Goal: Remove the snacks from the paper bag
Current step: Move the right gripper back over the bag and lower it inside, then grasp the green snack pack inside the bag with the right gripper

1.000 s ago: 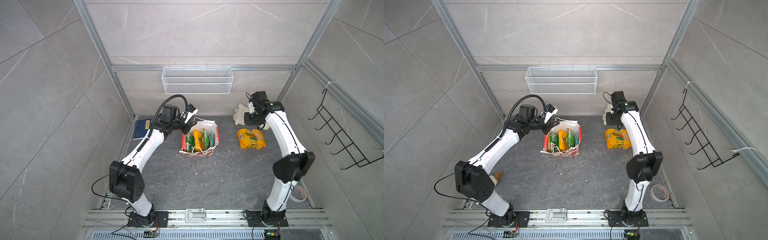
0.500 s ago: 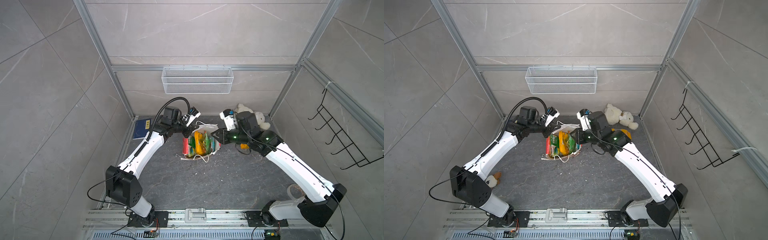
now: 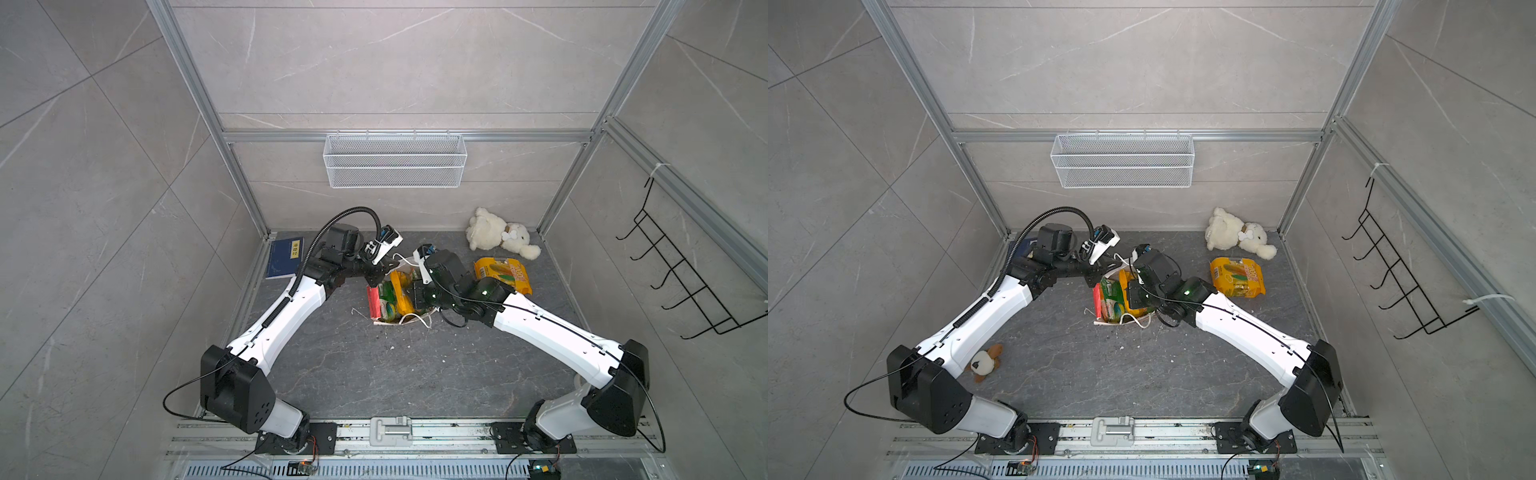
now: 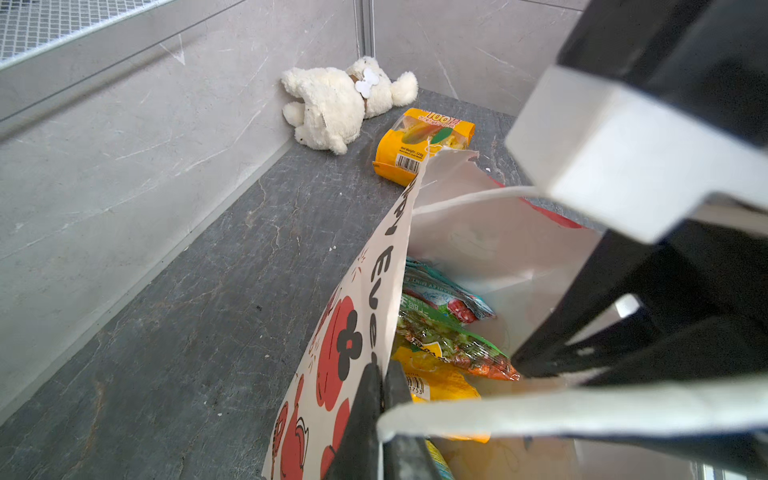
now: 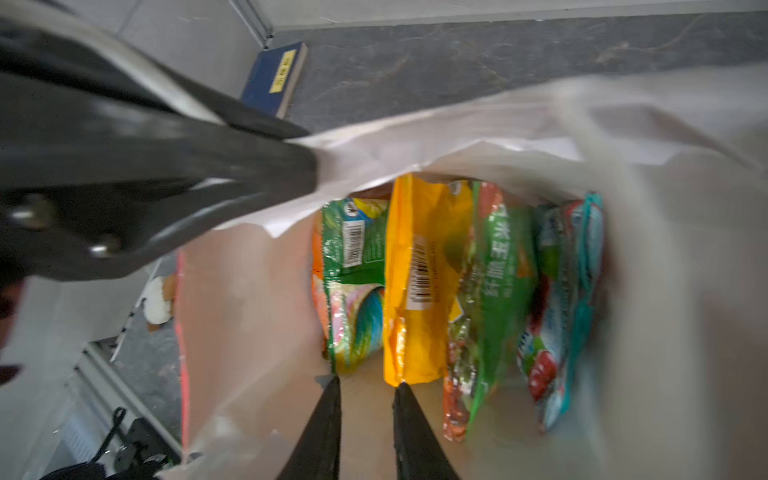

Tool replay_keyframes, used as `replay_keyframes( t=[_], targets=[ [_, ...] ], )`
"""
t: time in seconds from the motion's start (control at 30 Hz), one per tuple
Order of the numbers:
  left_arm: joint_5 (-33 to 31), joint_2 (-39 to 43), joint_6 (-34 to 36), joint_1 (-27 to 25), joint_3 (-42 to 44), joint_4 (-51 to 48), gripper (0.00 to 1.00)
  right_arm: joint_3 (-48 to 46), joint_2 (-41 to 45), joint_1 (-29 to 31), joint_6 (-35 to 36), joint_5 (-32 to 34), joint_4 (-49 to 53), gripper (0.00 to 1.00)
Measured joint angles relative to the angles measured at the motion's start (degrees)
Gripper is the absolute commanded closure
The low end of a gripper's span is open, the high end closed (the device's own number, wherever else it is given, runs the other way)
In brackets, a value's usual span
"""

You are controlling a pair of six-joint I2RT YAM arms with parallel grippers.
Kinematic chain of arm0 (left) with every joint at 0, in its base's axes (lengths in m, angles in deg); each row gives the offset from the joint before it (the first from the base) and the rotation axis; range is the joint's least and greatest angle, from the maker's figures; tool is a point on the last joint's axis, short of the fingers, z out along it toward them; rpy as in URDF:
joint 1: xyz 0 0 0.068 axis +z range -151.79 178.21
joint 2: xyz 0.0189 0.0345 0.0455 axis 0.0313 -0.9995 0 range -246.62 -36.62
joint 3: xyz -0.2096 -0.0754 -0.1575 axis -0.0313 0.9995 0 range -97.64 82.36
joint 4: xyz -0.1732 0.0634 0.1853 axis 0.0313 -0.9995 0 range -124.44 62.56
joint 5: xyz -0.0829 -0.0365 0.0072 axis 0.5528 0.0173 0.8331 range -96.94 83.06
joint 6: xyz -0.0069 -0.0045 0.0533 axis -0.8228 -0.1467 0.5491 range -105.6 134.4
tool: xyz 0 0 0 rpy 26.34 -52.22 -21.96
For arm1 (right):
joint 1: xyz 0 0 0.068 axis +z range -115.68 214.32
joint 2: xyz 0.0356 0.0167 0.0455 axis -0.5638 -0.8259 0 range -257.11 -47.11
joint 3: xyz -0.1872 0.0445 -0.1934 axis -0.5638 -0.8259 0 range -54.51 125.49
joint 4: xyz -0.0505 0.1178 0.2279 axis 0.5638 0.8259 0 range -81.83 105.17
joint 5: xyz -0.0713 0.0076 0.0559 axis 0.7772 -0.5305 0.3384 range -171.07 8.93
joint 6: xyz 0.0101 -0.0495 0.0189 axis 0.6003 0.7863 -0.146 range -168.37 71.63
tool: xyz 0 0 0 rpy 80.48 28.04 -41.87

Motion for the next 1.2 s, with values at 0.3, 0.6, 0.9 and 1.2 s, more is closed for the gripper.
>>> replay_keyframes(
  t=[0.3,0.6,0.9,1.2],
  targets=[
    [0.0,0.1,-0.5,-0.3,0.2,0.9,1.0,1.7,-1.9,-0.2,0.6,5.6,1.1,0.67],
    [0.0,0.1,-0.8,-0.3,0.2,1.0,1.0,1.9,-6.3,-0.2,0.6,8.3,1.1,0.65],
    [-0.2,0.0,-0.8,-0.3,0.2,0.9,1.0,2.0,-9.6,-0.2,0.5,12.4,0.3,0.61],
    [-1.2,-0.1,-0.8,-0.3,0.2,0.5,1.0,3.8,-12.6,-0.2,0.5,14.1,-0.7,0.66]
  ],
)
